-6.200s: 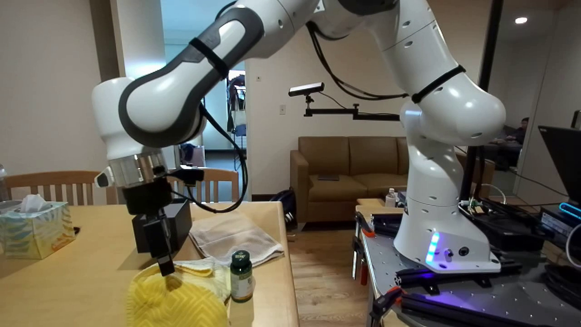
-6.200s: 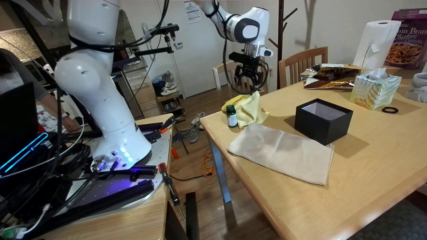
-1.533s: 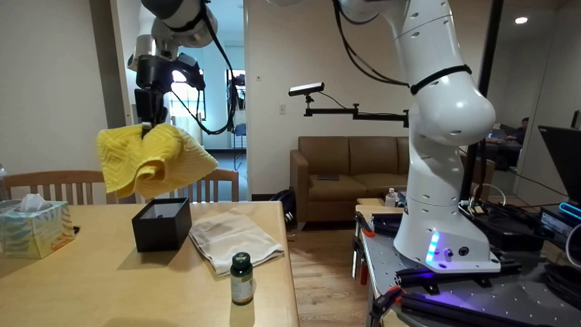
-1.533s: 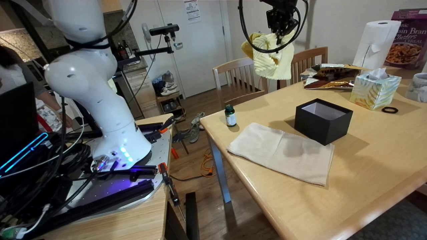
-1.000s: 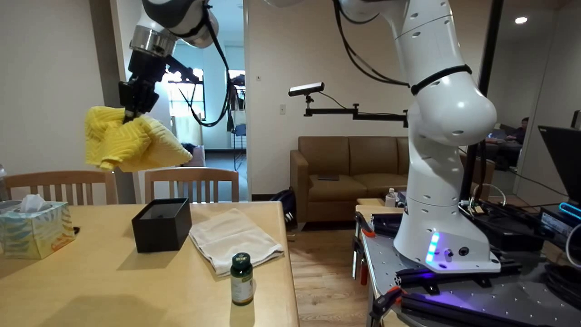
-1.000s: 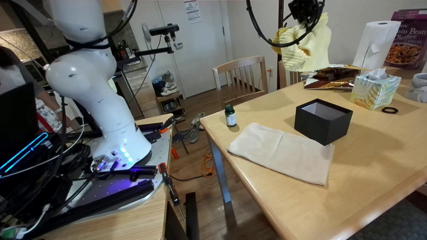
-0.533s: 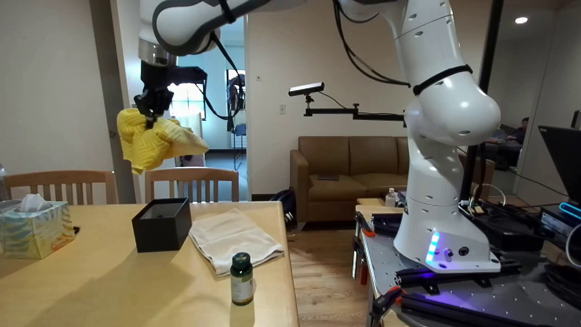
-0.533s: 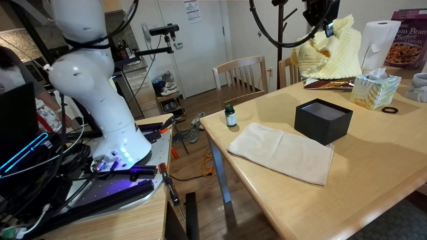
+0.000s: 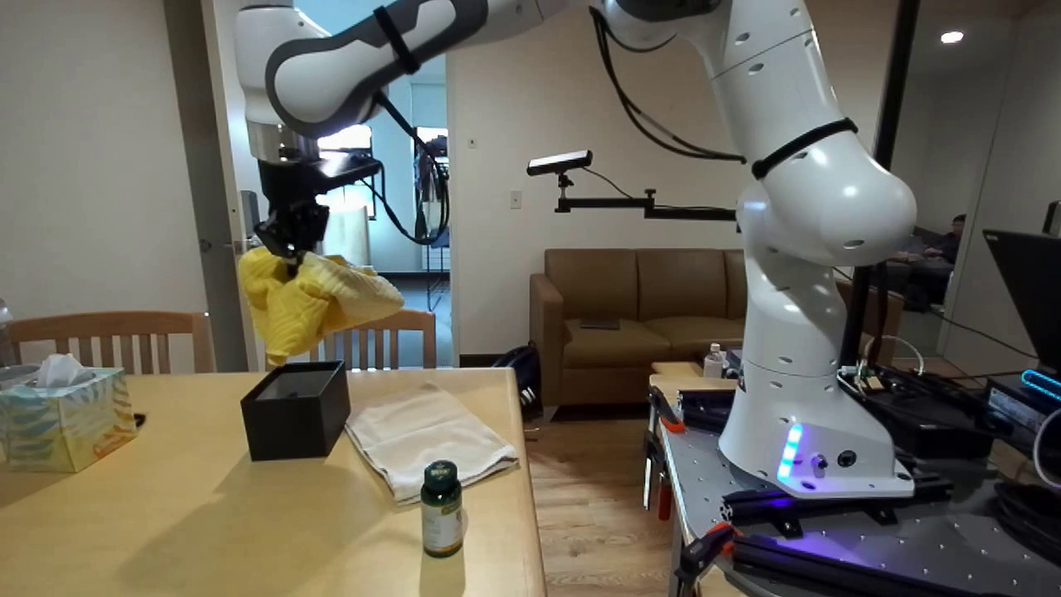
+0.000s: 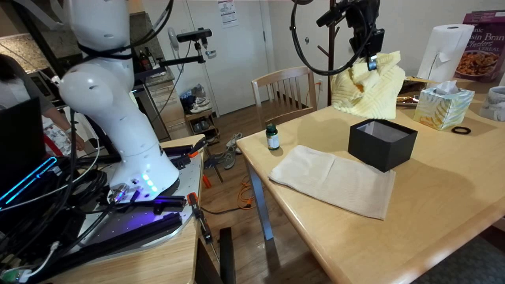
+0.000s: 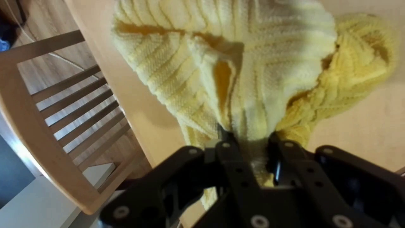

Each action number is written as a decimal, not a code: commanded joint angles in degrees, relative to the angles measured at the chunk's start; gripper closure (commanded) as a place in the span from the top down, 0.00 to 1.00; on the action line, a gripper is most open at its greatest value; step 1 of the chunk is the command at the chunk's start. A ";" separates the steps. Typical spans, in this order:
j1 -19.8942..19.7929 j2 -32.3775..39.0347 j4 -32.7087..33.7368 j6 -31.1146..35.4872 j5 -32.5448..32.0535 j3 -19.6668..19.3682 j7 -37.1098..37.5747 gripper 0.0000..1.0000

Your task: Pick up the yellow towel and place it in the black box.

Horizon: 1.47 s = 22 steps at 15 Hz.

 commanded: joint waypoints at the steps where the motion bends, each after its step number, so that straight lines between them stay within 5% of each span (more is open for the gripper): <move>1: -1.79 1.99 2.47 -1.34 4.95 1.56 -1.14 0.06; 6: -1.20 3.91 2.56 -1.07 3.44 0.19 0.11 0.06; 16: -4.68 10.51 7.76 4.94 11.08 1.73 -2.70 0.06; 22: -9.90 12.90 11.49 2.26 21.29 6.65 -11.78 0.06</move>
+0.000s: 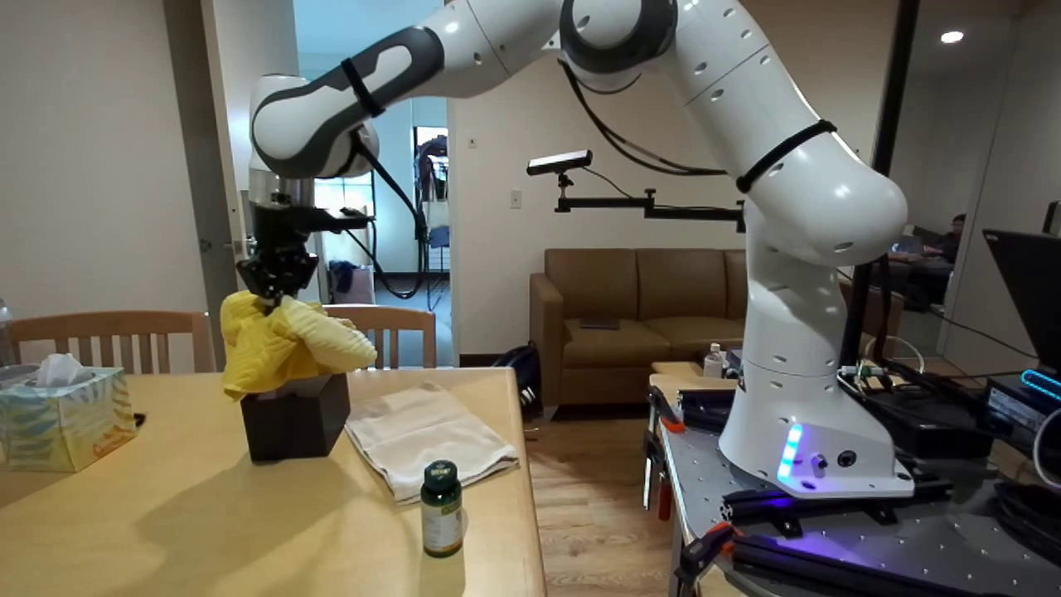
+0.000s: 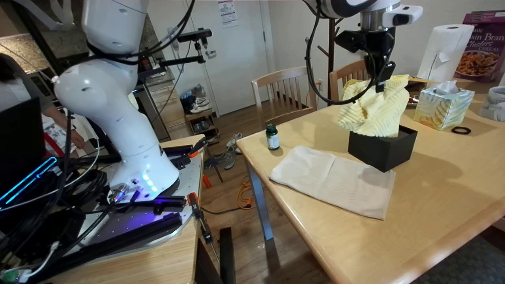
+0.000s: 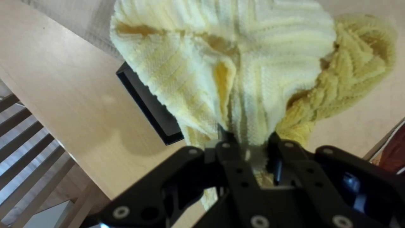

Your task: Pick up the yellow towel and place it in the black box.

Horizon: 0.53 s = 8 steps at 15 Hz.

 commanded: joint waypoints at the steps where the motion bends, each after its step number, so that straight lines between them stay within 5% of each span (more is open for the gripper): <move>1: -4.30 1.83 3.57 -2.00 7.52 4.22 -7.53 0.06; 8: -7.45 1.83 3.62 5.50 13.95 6.50 -16.34 0.06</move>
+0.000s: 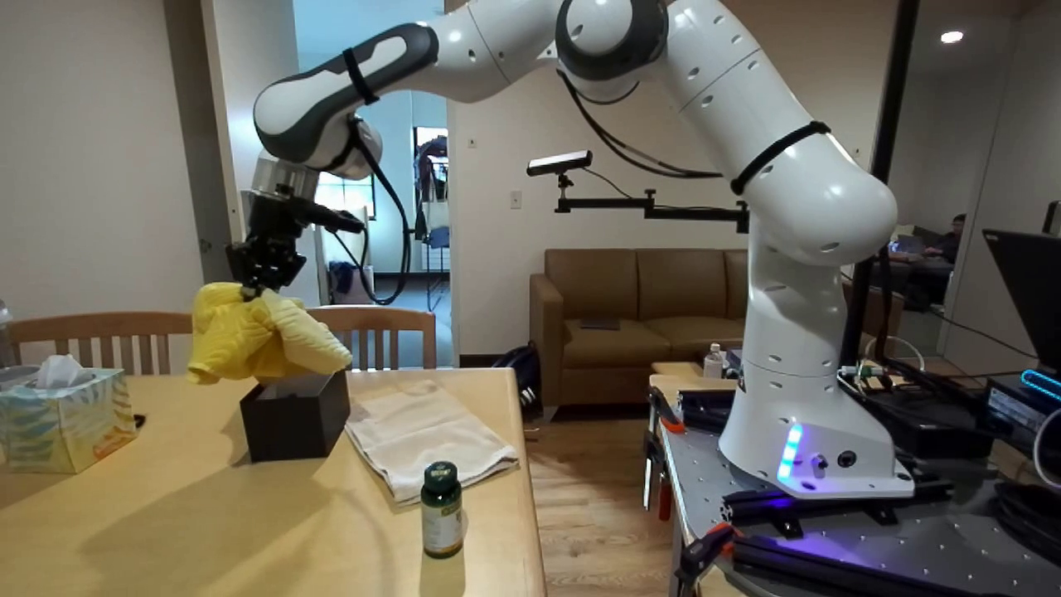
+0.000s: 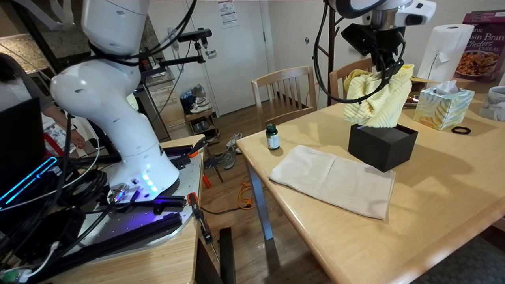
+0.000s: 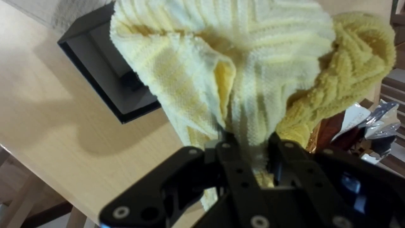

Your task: Pick up the yellow towel and place it in the black box.

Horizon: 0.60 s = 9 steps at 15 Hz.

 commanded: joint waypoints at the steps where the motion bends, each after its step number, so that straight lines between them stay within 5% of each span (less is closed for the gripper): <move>1: -2.25 0.52 0.84 4.59 2.65 2.08 -6.67 0.06; 6: -5.31 1.64 0.72 6.93 7.83 6.66 -14.38 0.06; 9: -4.91 1.00 -0.43 3.07 8.23 5.81 -11.28 0.06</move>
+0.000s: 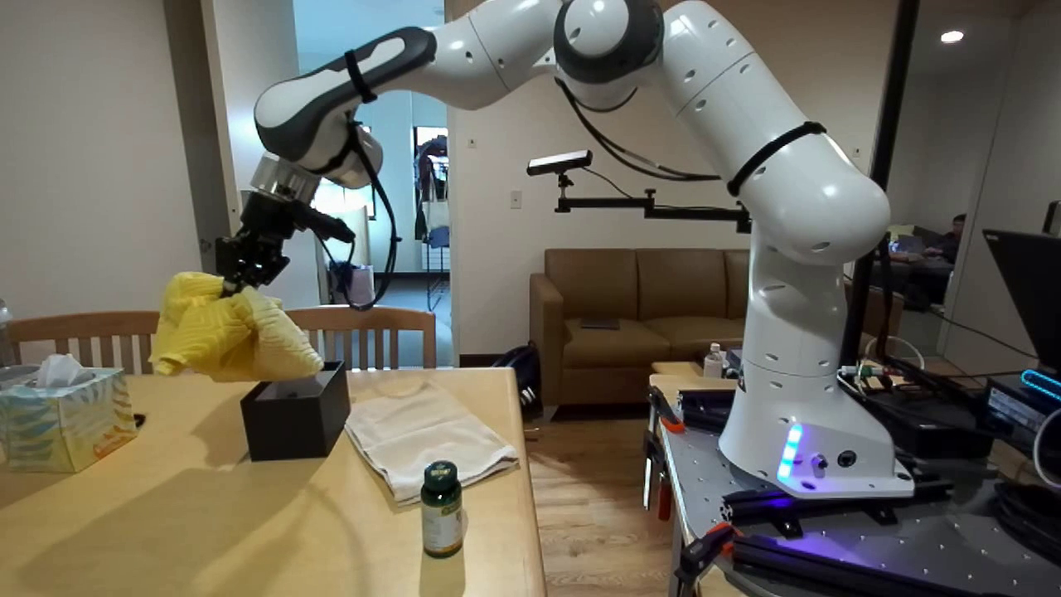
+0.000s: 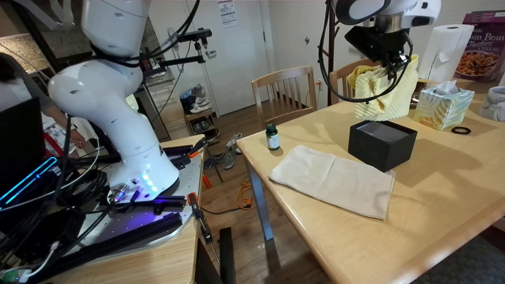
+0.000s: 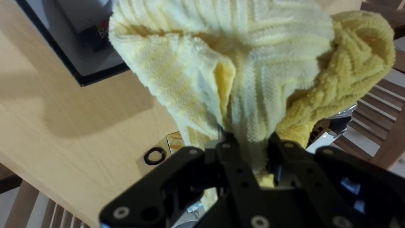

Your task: Pick up the yellow towel and place it in the black box.

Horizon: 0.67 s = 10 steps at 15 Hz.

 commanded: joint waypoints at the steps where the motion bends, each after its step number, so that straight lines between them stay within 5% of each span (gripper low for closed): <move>1: -0.12 -1.35 -1.40 -3.66 0.21 -0.86 2.00 0.06; 10: 5.56 -5.30 -2.70 -4.37 -8.52 -9.82 17.05 0.06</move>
